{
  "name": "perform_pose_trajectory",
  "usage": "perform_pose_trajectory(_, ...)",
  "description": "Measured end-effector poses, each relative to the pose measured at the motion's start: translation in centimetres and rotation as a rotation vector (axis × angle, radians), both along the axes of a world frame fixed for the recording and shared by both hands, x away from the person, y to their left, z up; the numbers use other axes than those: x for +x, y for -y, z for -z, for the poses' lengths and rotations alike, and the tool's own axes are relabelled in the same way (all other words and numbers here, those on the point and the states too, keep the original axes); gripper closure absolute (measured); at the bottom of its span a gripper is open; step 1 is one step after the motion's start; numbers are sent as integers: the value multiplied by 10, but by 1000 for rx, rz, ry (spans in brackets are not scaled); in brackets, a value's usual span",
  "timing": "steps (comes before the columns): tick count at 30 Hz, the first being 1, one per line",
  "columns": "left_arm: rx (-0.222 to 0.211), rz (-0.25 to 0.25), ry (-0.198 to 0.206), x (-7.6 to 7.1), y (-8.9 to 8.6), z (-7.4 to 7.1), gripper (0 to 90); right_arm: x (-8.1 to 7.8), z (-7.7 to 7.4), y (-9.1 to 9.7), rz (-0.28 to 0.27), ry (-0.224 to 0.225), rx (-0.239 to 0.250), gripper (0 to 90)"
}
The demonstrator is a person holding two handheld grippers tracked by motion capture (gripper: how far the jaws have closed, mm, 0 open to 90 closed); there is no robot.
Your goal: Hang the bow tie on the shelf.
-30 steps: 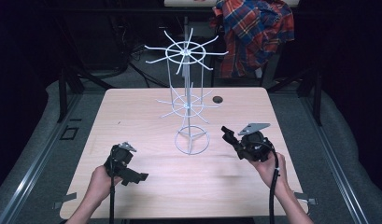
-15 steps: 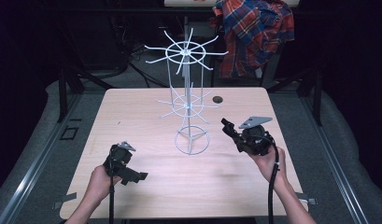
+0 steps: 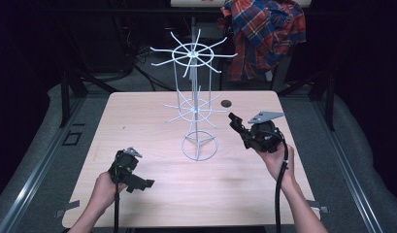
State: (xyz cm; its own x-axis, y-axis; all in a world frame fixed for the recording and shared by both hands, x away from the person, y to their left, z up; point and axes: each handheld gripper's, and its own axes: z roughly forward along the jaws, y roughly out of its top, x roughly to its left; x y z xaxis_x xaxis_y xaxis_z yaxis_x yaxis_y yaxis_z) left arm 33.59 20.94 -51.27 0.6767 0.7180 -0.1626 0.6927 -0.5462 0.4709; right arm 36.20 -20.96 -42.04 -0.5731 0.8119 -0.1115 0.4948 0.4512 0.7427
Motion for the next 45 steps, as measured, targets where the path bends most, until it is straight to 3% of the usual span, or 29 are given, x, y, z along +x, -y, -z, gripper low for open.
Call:
perform_pose_trajectory(17,1,3,0,0,0,1,2,-1,-27,-8,-15,77,61,769)
perform_pose_trajectory(23,1,3,2,0,0,0,2,-4,-29,-11,-36,77,54,769)
perform_pose_trajectory(31,2,5,1,0,0,1,2,-4,-23,-19,-58,48,56,769)
perform_pose_trajectory(38,2,8,-5,0,1,1,2,4,-6,-24,-79,-11,65,768)
perform_pose_trajectory(45,1,9,-3,0,1,1,2,9,5,-30,-90,-41,58,768)
